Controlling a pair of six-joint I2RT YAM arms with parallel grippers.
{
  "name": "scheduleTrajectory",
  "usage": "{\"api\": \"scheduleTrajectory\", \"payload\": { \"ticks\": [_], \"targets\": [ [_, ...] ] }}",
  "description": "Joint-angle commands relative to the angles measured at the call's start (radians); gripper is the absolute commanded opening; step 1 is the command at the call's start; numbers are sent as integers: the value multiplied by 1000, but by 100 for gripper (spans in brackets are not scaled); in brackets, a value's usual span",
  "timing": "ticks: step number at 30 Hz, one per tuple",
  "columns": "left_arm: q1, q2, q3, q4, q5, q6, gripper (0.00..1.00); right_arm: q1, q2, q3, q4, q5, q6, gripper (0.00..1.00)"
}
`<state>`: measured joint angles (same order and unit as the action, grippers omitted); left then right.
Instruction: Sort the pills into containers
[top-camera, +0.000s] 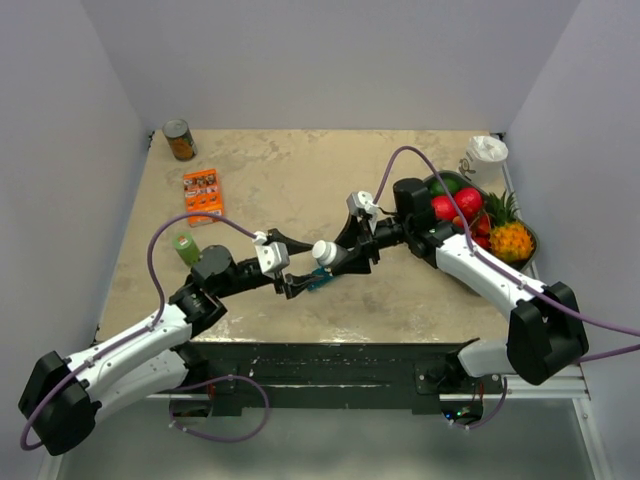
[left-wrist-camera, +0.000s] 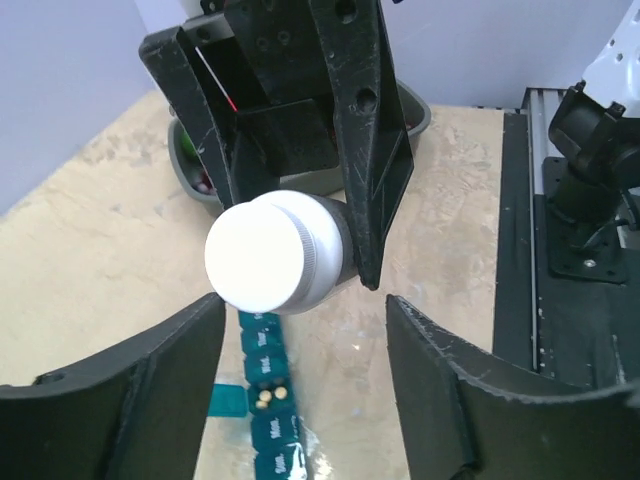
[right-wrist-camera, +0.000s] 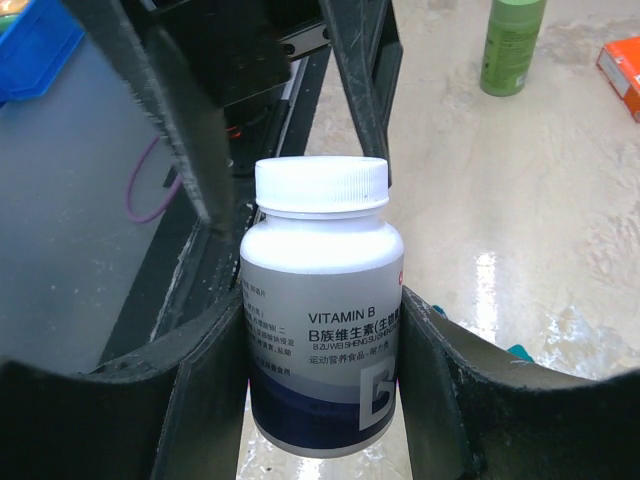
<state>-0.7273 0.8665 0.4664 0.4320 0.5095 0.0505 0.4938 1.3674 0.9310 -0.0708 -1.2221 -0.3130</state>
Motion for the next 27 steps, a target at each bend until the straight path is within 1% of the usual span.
{"api": "scheduleTrajectory", "payload": {
  "ticks": [1, 5, 6, 7, 9, 11, 12, 13, 14, 16, 20, 21, 23, 24, 26, 27],
  "targets": [
    [-12, -6, 26, 240, 46, 69, 74, -8, -16, 31, 32, 29, 8, 0],
    [-12, -64, 8, 208, 14, -1, 79, -8, -14, 34, 29, 29, 3, 0],
    [-12, -76, 8, 194, -32, -42, 88, -9, -13, 32, 29, 29, 3, 0],
    [-11, -93, 9, 167, -60, -85, 94, -8, -13, 34, 29, 29, 2, 0],
    [-12, -95, 37, 133, -89, -153, 98, -3, -8, 34, 26, 30, -1, 0],
    [-11, -60, 70, 67, -82, -185, 96, 2, -8, 34, 25, 32, -3, 0],
    [-11, -40, 116, 35, -71, -216, 95, 0, -10, 34, 23, 33, -3, 0],
    [-12, 4, 142, -39, -75, -233, 94, 2, -8, 35, 23, 35, -3, 0],
    [-11, 28, 196, -79, -80, -254, 93, 2, -11, 35, 22, 35, -5, 0],
    [-11, 86, 233, -157, -74, -262, 90, 0, -13, 34, 22, 36, -6, 0],
    [-9, 123, 255, -162, -72, -297, 86, 2, -13, 35, 20, 35, -9, 0],
    [-8, 130, 255, -164, -71, -301, 82, 2, -14, 35, 17, 35, -8, 0],
    [-7, 135, 256, -170, -75, -305, 77, 2, -14, 35, 17, 35, -9, 0],
    [-7, 138, 256, -176, -75, -307, 73, 0, -16, 34, 17, 35, -11, 0],
    [-6, 137, 256, -180, -75, -314, 69, 2, -14, 35, 17, 35, -9, 0],
    [-6, 134, 255, -183, -74, -319, 64, 2, -16, 35, 17, 36, -11, 0]
  ]
}}
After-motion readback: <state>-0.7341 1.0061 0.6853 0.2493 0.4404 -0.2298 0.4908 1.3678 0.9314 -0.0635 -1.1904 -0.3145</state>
